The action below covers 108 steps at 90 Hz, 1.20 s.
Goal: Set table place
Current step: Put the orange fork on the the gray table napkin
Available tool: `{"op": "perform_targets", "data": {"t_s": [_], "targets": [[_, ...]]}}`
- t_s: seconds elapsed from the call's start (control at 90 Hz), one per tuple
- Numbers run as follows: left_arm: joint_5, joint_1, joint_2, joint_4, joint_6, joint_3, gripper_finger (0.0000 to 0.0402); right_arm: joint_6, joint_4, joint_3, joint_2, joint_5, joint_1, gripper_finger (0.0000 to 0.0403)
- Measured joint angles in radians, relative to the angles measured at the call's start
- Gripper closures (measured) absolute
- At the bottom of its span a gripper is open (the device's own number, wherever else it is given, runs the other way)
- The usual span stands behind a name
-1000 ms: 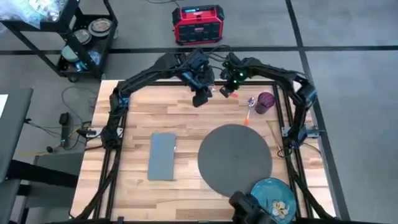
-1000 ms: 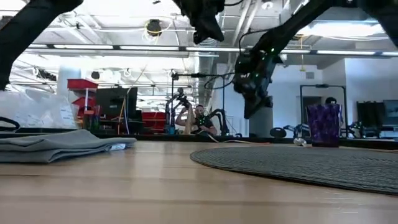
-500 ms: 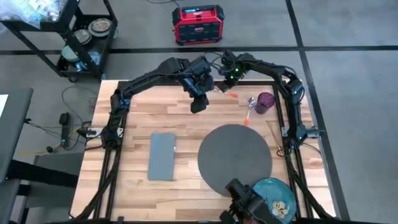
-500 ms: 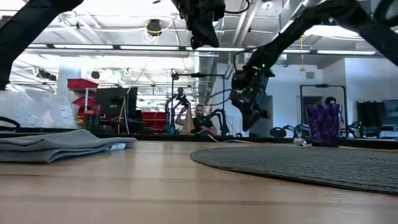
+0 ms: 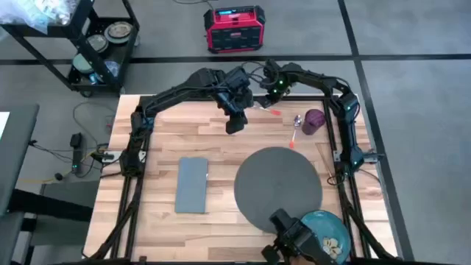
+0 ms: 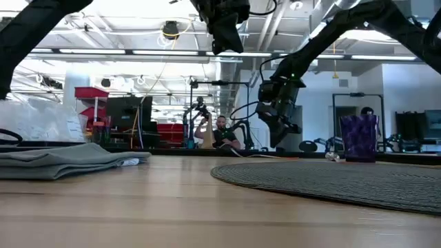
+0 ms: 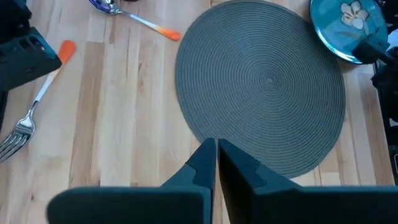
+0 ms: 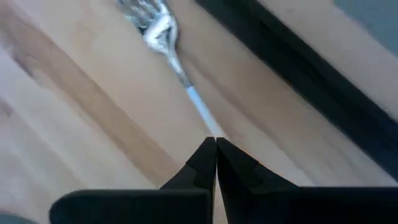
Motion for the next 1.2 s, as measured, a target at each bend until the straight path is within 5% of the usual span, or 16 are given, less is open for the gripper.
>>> {"op": "perform_targets", "data": {"t_s": [0.6, 1.078, 1.2], "targets": [[0.000, -0.004, 0.000, -0.027, 0.002, 0.000, 0.0401, 0.008, -0.115, 0.000, 0.079, -0.068, 0.021, 0.0403], [0.000, -0.005, 0.000, -0.077, -0.002, 0.000, 0.0401, -0.055, -0.087, -0.002, 0.082, -0.364, 0.206, 0.0403], [-0.001, -0.009, 0.000, -0.094, -0.008, 0.000, 0.0401, -0.042, -0.039, -0.003, 0.063, -0.286, 0.221, 0.0403]]}}
